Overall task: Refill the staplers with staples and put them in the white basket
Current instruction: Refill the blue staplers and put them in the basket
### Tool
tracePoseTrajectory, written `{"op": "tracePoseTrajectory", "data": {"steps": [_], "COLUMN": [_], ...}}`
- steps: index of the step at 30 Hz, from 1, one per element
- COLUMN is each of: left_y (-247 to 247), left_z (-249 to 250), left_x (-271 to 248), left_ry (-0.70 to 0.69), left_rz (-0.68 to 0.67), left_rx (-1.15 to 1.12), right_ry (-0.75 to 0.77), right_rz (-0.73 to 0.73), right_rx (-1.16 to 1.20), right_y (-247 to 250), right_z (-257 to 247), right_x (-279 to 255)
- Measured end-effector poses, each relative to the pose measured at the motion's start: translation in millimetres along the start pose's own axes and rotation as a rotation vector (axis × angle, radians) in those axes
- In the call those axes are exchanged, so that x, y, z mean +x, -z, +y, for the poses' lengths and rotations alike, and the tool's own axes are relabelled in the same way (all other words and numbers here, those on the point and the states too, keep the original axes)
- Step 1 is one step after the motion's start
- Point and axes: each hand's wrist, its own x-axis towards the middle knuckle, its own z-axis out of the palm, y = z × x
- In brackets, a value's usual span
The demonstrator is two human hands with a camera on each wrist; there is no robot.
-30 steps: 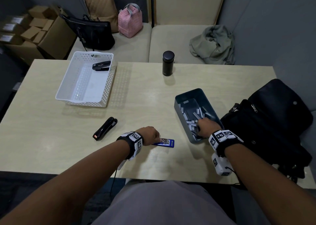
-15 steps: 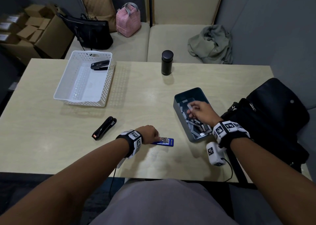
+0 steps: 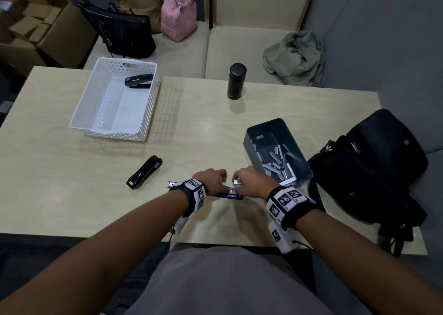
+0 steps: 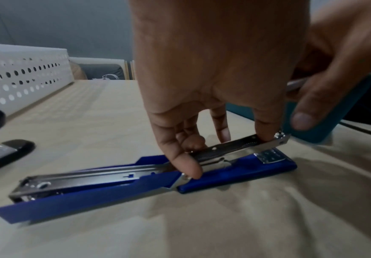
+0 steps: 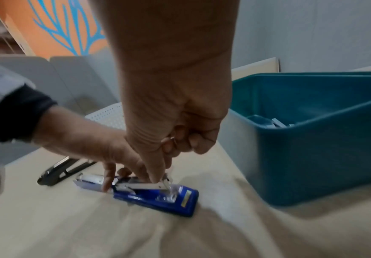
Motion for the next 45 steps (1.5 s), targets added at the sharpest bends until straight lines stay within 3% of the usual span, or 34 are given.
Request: {"op": "tracePoseTrajectory", "data": {"steps": [5, 10, 16, 23, 28, 33, 36, 40, 45], "left_y": [-6.4, -2.7, 4.1, 7.0, 7.7, 8.6, 8.6, 9.2, 7.9], "left_z": [9.3, 19.9, 2.1, -26.8, -31.2, -30.3, -30.4, -30.1, -30.5], "left_x": [6.6, 11.4, 5.1, -12.4, -19.3, -20.6, -19.7, -16.9, -16.9], "left_ry": [0.041, -0.006, 0.103, 0.210, 0.203, 0.188, 0.184, 0.179, 0.179], "left_rz": [-0.003, -0.047, 0.021, 0.069, 0.098, 0.095, 0.102, 0.094, 0.098], "left_rx": [-0.054, -0.049, -0.096, -0.200, -0.272, -0.308, -0.327, -0.337, -0.332], "right_ry": [-0.031, -0.014, -0.097, -0.080, -0.066, -0.049, -0.033, 0.052, 0.062], "right_rz": [0.026, 0.106, 0.123, 0.120, 0.141, 0.046, 0.038, 0.078, 0.148], "right_rx": [-0.113, -0.224, -0.091, -0.057, -0.051, -0.053, 0.118, 0.290, 0.248], "right_y": [-23.6, -33.0, -36.3, -39.4, -42.4, -34.9, -26.4, -24.0, -29.9], "right_z": [-3.9, -11.6, -2.6, 2.5, 4.0, -4.7, -16.4, -28.4, -17.1], "right_x": [10.0, 19.9, 21.6, 21.7, 19.0, 21.6, 27.0, 31.1, 36.8]}}
